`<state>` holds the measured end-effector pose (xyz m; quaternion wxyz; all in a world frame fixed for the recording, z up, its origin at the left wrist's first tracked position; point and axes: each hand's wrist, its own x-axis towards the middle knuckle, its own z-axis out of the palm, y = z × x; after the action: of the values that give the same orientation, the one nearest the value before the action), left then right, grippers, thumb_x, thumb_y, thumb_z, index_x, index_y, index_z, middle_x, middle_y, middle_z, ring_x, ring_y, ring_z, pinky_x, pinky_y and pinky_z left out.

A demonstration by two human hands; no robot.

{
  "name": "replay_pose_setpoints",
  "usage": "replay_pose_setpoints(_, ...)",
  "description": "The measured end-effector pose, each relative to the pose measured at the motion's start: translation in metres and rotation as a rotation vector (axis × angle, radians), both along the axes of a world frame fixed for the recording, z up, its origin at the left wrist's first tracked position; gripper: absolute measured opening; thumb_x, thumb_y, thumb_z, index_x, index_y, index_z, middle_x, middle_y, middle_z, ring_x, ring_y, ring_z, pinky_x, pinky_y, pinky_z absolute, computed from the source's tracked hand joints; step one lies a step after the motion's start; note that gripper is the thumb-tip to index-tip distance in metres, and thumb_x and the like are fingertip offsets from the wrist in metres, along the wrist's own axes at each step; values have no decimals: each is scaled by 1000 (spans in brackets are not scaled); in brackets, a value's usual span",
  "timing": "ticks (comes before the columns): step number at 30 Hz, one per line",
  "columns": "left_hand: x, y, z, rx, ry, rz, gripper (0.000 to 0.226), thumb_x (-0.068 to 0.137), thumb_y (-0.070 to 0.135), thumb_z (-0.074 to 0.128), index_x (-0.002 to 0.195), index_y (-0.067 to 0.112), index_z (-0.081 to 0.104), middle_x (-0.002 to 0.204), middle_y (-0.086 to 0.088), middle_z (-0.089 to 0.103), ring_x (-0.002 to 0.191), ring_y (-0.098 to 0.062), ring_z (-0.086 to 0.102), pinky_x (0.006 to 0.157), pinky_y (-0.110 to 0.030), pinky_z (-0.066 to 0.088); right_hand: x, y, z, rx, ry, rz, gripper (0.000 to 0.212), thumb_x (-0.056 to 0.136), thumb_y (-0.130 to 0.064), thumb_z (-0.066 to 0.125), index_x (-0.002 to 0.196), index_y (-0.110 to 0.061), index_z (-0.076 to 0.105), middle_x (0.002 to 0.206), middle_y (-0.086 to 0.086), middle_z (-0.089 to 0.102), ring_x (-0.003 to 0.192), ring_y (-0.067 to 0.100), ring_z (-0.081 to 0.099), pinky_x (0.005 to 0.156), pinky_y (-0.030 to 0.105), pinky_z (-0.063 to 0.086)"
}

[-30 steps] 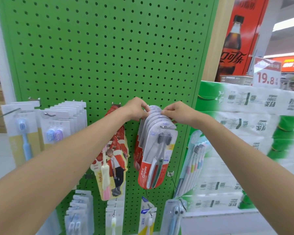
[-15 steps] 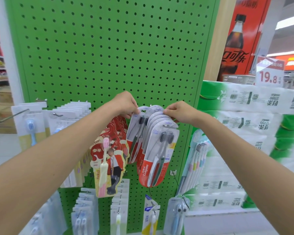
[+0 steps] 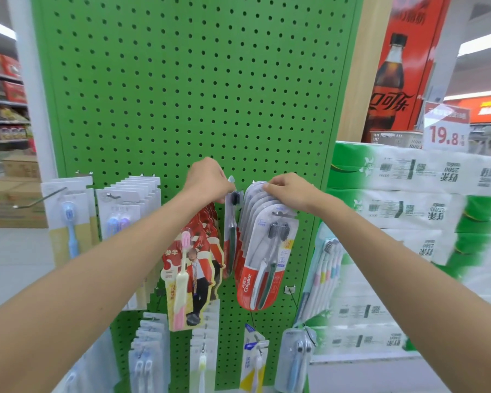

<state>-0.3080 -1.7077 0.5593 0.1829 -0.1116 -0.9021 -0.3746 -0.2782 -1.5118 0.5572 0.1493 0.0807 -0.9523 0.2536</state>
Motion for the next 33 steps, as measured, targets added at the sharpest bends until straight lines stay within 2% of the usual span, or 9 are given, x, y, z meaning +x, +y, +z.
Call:
replay_pose_setpoints(2, 7, 2, -4, 23, 50, 55, 14, 82, 10, 71, 78, -3, 73, 68, -10, 71, 64, -21, 72, 69, -37, 61, 2, -4, 1, 16, 31, -7, 34, 101, -39, 46, 107, -13, 67, 84, 11, 67, 73, 18, 57, 72, 32, 49)
replay_pose_setpoints(6, 23, 4, -10, 24, 201, 128, 16, 80, 11, 68, 72, -2, 66, 63, -11, 62, 54, -20, 50, 62, -35, 55, 12, -17, 3, 35, 45, 14, 29, 102, -35, 46, 102, -15, 67, 73, 7, 55, 66, 20, 49, 63, 28, 41)
replay_pose_setpoints(9, 40, 4, -13, 64, 250, 106, 18, 84, 14, 66, 81, -4, 67, 79, -16, 71, 64, -25, 62, 69, -40, 58, 24, -30, 2, 89, 70, -7, 35, 102, -34, 44, 119, -12, 66, 102, 9, 70, 89, 26, 64, 85, 36, 52)
replay_pose_setpoints(11, 52, 2, -15, 71, 265, 102, 17, 86, 14, 64, 81, -2, 66, 78, -15, 70, 72, -29, 67, 69, -41, 58, 29, -37, 0, 170, 145, -45, 35, 101, -32, 44, 123, -13, 65, 120, 9, 67, 110, 28, 61, 101, 45, 45)
replay_pose_setpoints(15, 73, -8, -23, 76, 277, 115, 20, 86, 17, 67, 81, -3, 67, 79, -15, 70, 72, -28, 67, 68, -40, 57, 47, -53, -11, 248, 370, -40, 31, 98, -18, 49, 124, -11, 64, 130, 7, 62, 125, 25, 51, 109, 43, 36)
replay_pose_setpoints(18, 87, -18, -34, 121, 279, 89, 18, 85, 21, 68, 80, 4, 69, 77, -9, 69, 70, -22, 65, 66, -36, 55, 68, -68, -30, 152, 509, 23, 35, 95, -9, 50, 129, -11, 61, 131, 4, 62, 127, 20, 50, 112, 34, 33)
replay_pose_setpoints(23, 107, -30, -49, 304, 244, -47, 7, 86, 21, 68, 88, 16, 73, 82, 6, 70, 77, -10, 64, 72, -28, 54, 93, -92, -68, -21, 498, 61, 48, 94, -2, 46, 141, -13, 49, 144, 2, 50, 136, 16, 39, 111, 20, 21)
replay_pose_setpoints(29, 134, -35, -83, 407, 188, -157, 9, 90, 20, 65, 95, 20, 72, 85, 13, 69, 78, -2, 65, 72, -22, 55, 124, -97, -104, -272, 496, 65, 46, 93, -8, 42, 137, -18, 52, 136, 1, 55, 128, 13, 44, 110, 32, 34)
replay_pose_setpoints(33, 138, -36, -110, 524, 110, -209, 7, 92, 19, 66, 94, 24, 70, 86, 14, 70, 80, -1, 65, 75, -22, 53, 141, -100, -132, -373, 449, 65, 44, 98, -23, 49, 141, -24, 45, 147, -4, 42, 135, 2, 32, 113, 26, 28)
